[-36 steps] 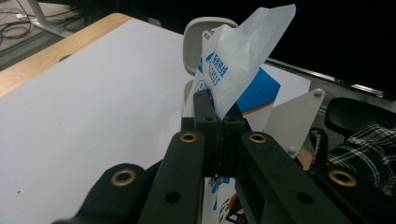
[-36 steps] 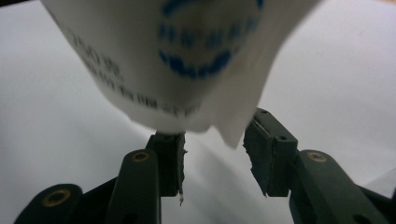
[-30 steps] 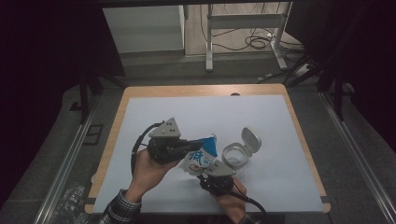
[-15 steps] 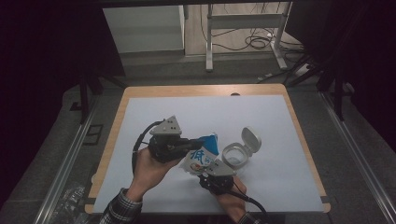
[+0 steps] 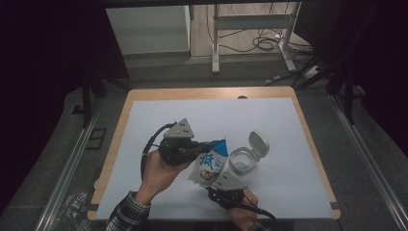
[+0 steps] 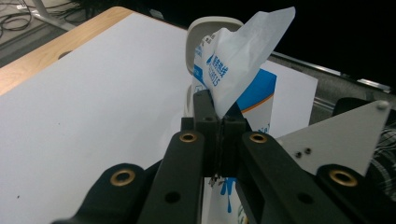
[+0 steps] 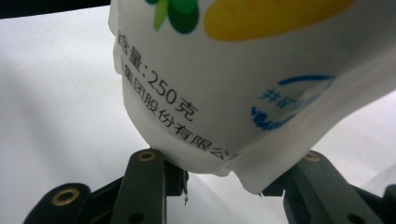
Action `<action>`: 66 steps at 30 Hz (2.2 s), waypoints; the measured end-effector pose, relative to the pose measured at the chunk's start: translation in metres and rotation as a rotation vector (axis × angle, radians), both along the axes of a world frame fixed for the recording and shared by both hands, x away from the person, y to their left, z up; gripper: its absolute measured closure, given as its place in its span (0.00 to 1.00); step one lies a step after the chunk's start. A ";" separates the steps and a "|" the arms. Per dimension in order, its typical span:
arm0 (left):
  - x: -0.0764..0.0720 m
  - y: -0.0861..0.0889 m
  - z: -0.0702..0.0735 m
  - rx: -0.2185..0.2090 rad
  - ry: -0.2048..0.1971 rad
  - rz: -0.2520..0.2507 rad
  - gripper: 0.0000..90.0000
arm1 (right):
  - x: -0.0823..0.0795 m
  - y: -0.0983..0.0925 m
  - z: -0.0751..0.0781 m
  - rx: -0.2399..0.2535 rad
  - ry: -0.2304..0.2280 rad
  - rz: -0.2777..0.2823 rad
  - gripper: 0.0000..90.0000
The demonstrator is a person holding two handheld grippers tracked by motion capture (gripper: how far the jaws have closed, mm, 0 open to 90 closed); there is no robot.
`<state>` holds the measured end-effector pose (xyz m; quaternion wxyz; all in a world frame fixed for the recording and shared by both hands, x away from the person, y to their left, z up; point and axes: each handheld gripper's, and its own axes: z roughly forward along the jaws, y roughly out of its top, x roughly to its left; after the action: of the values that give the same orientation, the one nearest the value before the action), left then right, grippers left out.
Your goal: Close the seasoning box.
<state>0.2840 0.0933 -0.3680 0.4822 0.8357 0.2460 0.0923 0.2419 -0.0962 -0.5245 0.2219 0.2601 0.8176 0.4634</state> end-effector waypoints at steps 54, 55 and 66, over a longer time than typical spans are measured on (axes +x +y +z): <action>0.022 -0.054 -0.007 0.112 0.029 -0.073 1.00 | -0.020 -0.037 0.004 0.085 0.234 0.102 0.99; 0.023 -0.054 -0.007 0.114 0.029 -0.073 1.00 | -0.020 -0.037 0.004 0.089 0.233 0.106 0.99; 0.028 -0.062 -0.007 0.141 0.039 -0.074 1.00 | -0.020 -0.036 0.005 0.089 0.219 0.130 0.99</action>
<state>0.3124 0.0313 -0.3747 0.4202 0.8779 0.2170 0.0750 0.2219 -0.1321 -0.5195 0.0893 0.2652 0.8307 0.4813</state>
